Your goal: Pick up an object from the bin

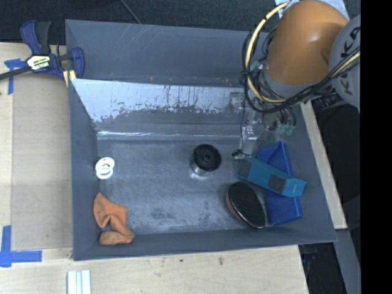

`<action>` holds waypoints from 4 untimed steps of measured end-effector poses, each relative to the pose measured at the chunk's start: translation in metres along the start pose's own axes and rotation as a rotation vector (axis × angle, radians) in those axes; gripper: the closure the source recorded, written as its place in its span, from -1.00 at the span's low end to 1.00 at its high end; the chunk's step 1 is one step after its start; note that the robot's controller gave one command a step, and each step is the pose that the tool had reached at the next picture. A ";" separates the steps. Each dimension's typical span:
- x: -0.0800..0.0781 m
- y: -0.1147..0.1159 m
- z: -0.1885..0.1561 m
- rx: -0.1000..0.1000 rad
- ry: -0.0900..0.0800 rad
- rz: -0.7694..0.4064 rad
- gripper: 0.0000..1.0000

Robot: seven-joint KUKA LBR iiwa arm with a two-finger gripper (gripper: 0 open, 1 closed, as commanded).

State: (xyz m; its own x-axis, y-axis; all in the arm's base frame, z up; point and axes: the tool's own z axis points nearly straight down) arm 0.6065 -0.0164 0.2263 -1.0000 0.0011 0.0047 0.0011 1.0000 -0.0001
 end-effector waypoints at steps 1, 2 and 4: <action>-0.001 0.000 -0.005 0.000 -0.009 0.000 -1.00; -0.004 0.010 0.058 0.001 -0.011 -0.105 -1.00; -0.011 0.021 0.087 0.001 -0.012 -0.246 -1.00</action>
Offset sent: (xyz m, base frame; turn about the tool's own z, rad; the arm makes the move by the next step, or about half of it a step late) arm 0.0042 0.0257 -0.1563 -0.2611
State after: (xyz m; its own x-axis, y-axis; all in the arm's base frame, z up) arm 0.6174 0.0044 0.1391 -0.9702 -0.2422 -0.0067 -0.2422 0.9702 -0.0013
